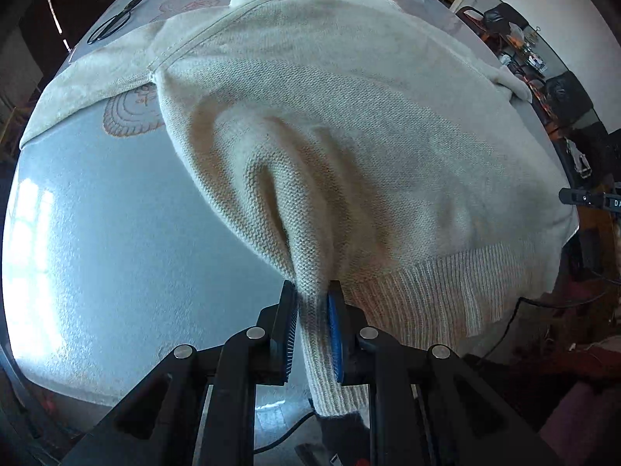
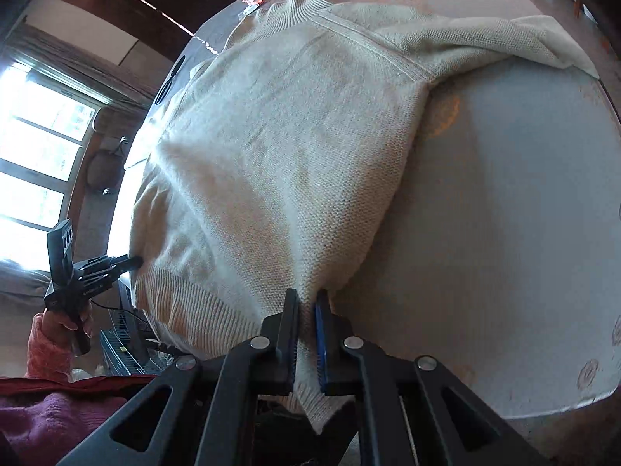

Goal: Fold clothes

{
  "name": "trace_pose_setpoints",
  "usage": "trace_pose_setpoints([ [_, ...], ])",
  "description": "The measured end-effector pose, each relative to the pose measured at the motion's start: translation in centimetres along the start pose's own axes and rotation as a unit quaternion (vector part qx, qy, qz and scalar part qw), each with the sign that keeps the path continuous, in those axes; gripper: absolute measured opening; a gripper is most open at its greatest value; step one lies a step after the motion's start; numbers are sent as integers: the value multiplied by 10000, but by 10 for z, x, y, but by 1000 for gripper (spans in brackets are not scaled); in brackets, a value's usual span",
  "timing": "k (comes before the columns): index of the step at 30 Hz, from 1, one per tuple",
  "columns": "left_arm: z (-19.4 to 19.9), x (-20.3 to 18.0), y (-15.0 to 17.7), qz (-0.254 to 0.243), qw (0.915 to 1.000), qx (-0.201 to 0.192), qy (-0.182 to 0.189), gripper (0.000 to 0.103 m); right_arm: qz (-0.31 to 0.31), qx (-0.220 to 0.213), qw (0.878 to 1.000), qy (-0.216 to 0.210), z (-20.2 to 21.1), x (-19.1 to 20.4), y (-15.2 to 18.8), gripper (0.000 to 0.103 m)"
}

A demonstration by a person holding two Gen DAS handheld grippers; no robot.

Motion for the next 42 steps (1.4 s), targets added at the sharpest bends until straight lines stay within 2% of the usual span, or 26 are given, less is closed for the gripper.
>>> trace_pose_setpoints([
  [3, 6, 16, 25, -247, 9997, 60, -35, 16, -129, -8, 9998, 125, -11, 2, 23, 6],
  [5, 7, 18, 36, -305, 9995, 10, -107, 20, -213, -21, 9995, 227, -21, 1, 32, 7],
  [8, 18, 27, 43, -316, 9993, -74, -198, 24, -334, -142, 9991, 238, -16, -13, 29, 12],
  [11, 43, 51, 38, -212, 9979, -358, -503, 27, -411, -571, 9967, 415, 12, -22, 15, 14],
  [12, 52, 60, 29, -109, 9968, -485, -621, 28, -355, -720, 9950, 596, 26, -25, 7, 15],
  [14, 69, 78, 12, 97, 9935, -737, -858, 38, -225, -962, 9904, 965, 51, -32, -10, 20],
  [17, 66, 99, -63, 262, 9876, -1078, -1110, 43, 32, -1152, 9857, 1232, 76, -40, -52, 21],
  [19, 63, 93, -103, 212, 9863, -1231, -1074, 44, 281, -1149, 9850, 1260, 81, -40, -84, 21],
  [22, 33, 66, -163, -23, 9861, -1309, -1027, 47, 789, -919, 9819, 1458, 56, -27, -135, 21],
  [24, 14, 47, -197, -174, 9864, -1266, -1033, 47, 1092, -654, 9819, 1402, 28, -17, -168, 21],
  [27, -17, 30, -245, -296, 9826, -1250, -1340, 47, 1583, -262, 9775, 1369, -17, 0, -210, 21],
  [30, -41, 23, -286, -463, 9731, -1420, -1753, 49, 2223, 38, 9622, 1573, -60, 19, -246, 21],
  [33, -76, 27, -307, -376, 9799, -1026, -1666, 52, 2856, 201, 9409, 1808, -102, 36, -277, 21],
  [35, -97, 38, -311, -305, 9784, -791, -1884, 53, 3004, 341, 9313, 2033, -126, 35, -294, 21],
  [37, -104, 51, -316, -135, 9745, -923, -2041, 63, 3032, 548, 9236, 2280, -150, 28, -310, 21],
  [38, -106, 58, -320, -44, 9730, -938, -2109, 75, 3000, 529, 9232, 2341, -156, 23, -319, 21],
  [42, -119, 84, -349, 259, 9670, -1074, -2294, 96, 2733, 223, 9283, 2513, -159, 14, -366, 26],
])
Point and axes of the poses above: each gripper's, at about its wrist camera, not at the fingertips, and z roughly against the way its jaws point, x to its left, y to its underside, the point moved 5 cm from there along -z, roughly the way its jaws point, and after that the axes turned 12 degrees about -y, right-handed, at the moved point
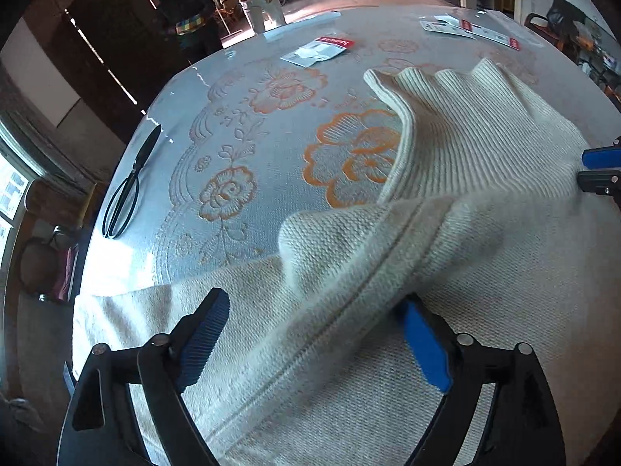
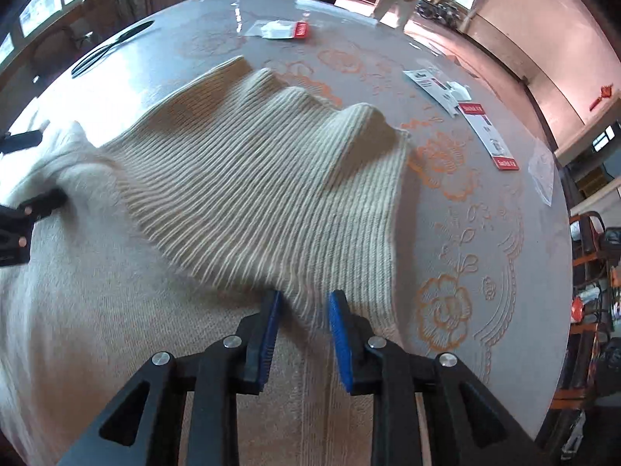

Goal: Fold clothes

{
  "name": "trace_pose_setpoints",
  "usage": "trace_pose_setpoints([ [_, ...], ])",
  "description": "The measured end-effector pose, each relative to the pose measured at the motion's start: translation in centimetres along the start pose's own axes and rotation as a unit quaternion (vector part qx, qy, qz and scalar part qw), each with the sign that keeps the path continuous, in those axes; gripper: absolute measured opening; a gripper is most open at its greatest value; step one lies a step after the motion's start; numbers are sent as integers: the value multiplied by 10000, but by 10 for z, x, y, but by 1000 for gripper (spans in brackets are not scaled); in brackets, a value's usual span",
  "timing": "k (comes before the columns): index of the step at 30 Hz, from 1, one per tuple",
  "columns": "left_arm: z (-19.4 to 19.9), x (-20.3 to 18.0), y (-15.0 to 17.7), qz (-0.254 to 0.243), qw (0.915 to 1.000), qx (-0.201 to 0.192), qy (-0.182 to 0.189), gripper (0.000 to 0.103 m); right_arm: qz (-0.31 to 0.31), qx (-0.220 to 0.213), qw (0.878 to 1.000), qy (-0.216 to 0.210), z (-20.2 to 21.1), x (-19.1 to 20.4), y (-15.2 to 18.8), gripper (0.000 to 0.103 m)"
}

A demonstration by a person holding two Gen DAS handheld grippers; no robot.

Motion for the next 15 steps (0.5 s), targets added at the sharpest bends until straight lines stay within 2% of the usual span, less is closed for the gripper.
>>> trace_pose_setpoints([
  [2, -14, 5, -16, 183, 9998, -67, -81, 103, -190, -83, 9998, 47, -3, -14, -21, 30],
  [5, -26, 11, -30, 368, 9992, -144, -30, 103, -240, -118, 9995, 171, -2, -26, -42, 38],
  [7, -27, 16, -26, 401, 9991, 17, 154, 103, -321, 35, 9995, 22, 6, -26, -39, 37],
  [9, -20, 23, -9, 286, 9991, 99, 299, 103, -526, 193, 9981, -264, 19, -27, -30, 29],
  [12, -8, 36, 19, 191, 9994, 76, 273, 103, -1007, -419, 9915, -708, 60, -28, -32, 30],
  [14, -2, 43, 26, 168, 9998, -37, 95, 103, -936, -630, 9899, -855, 72, -16, -51, 30],
  [15, 1, 46, 26, 172, 9998, -130, -1, 102, -710, -572, 9930, -748, 68, -2, -61, 30],
])
Point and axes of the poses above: each gripper's, at about its wrist camera, not at the fingertips, and z roughly against the way its jaws point, x to its left, y to its underside, the point moved 5 cm from there along -z, roughly the way its jaws point, and after that the axes turned 12 degrees about -y, right-handed, at the moved point
